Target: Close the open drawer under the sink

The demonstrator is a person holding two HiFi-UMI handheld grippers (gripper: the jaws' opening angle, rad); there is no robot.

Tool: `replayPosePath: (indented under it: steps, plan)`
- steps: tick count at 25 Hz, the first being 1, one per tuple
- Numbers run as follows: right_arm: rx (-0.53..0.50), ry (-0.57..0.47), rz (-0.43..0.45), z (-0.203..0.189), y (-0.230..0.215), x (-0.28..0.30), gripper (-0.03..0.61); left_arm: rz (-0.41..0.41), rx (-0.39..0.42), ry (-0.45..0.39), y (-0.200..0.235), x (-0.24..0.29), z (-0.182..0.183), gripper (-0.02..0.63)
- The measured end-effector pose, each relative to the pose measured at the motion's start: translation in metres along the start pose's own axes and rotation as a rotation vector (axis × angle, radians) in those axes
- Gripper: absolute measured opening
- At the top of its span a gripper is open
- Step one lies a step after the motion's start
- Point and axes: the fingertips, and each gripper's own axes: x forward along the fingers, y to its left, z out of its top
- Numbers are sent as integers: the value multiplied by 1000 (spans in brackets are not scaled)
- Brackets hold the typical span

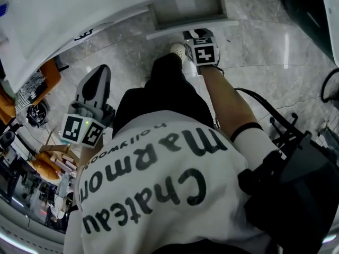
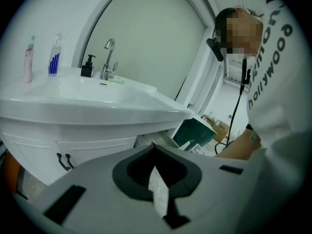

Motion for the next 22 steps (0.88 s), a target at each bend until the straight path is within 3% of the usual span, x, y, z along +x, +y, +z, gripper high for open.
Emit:
replayPosePath:
  steps: [22]
  plan:
    - [4,0,-52,20,-3,11,136,15,-80,-23,20,-5,-23,9]
